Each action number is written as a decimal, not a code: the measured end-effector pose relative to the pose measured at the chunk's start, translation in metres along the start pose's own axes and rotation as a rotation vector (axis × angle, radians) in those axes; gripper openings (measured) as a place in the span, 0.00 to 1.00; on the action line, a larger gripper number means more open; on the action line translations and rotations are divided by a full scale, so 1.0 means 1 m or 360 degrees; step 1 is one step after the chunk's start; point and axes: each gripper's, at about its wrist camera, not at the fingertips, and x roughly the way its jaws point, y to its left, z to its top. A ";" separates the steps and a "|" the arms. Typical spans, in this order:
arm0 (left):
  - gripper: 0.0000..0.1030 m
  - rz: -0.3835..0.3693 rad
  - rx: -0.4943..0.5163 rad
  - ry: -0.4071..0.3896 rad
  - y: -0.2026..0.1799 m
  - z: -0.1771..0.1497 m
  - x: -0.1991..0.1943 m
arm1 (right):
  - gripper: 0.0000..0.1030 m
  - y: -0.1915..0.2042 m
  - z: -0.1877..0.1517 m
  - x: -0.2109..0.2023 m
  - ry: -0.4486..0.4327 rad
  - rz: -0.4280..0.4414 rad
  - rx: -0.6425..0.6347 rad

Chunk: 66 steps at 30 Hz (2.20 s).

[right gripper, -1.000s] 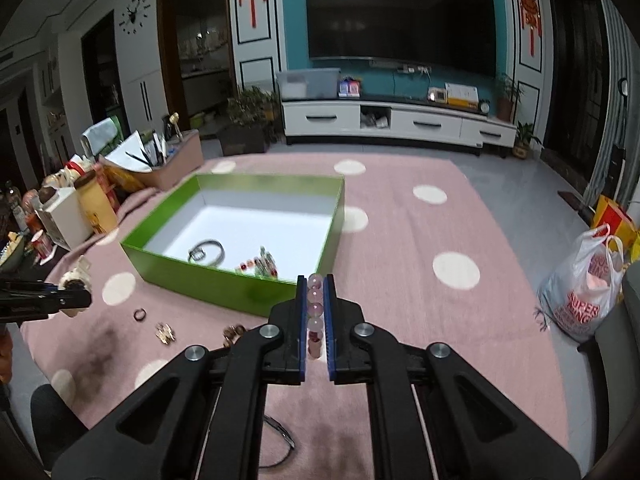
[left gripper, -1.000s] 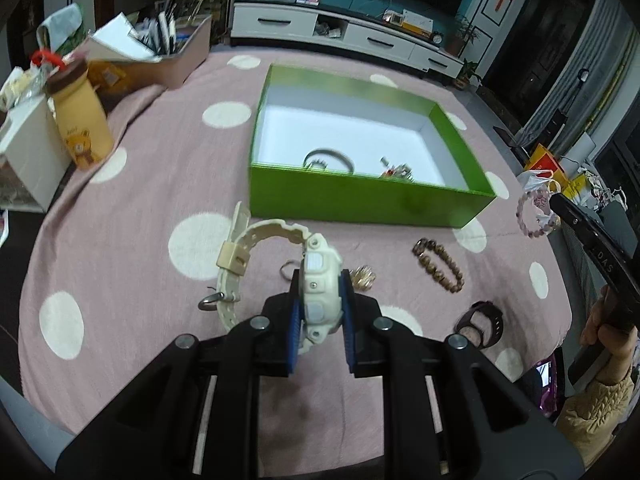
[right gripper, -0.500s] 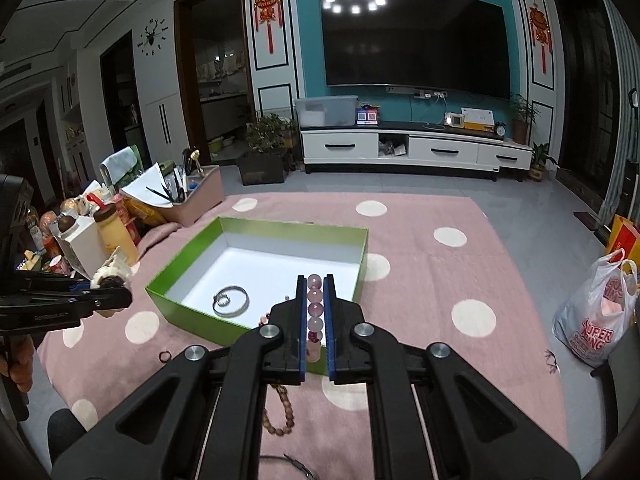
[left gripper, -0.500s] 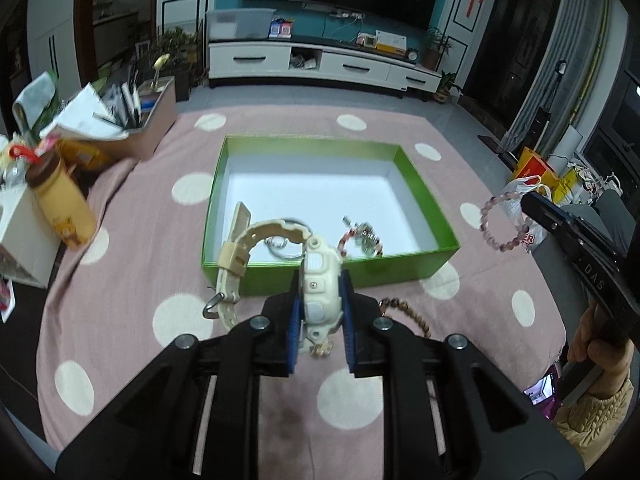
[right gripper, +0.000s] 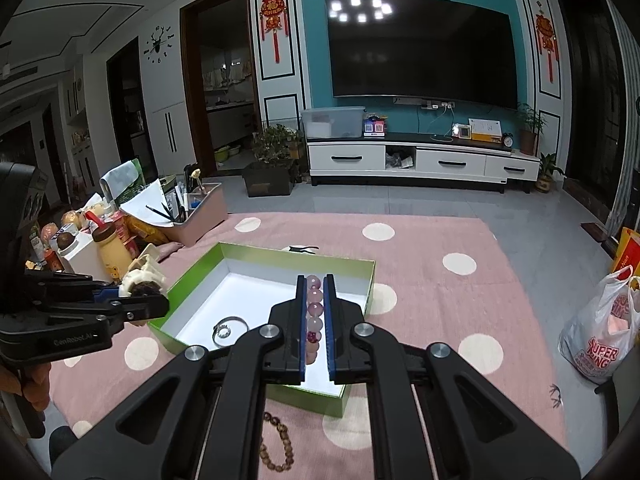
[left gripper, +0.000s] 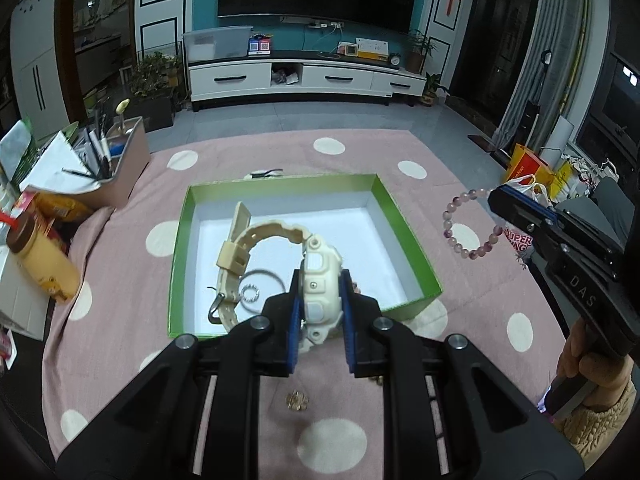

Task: Organize jewelry
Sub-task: 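Carry the white watch and pink bracelet over the green box, then open both tools to drop the watch and bracelet into the box, then withdraw both tools from the box toward the brooch and wooden bracelet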

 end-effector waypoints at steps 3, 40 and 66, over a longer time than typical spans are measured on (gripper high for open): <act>0.16 0.0004 0.0010 -0.0011 -0.002 0.009 0.007 | 0.07 -0.001 0.004 0.008 0.0007 0.0002 0.0001; 0.17 0.0206 -0.0015 0.0298 0.020 0.027 0.144 | 0.07 -0.008 -0.015 0.123 0.0331 -0.0038 -0.0001; 0.81 0.0182 0.0025 0.0112 0.002 0.017 0.067 | 0.57 -0.019 -0.020 0.047 0.0231 -0.0101 0.0094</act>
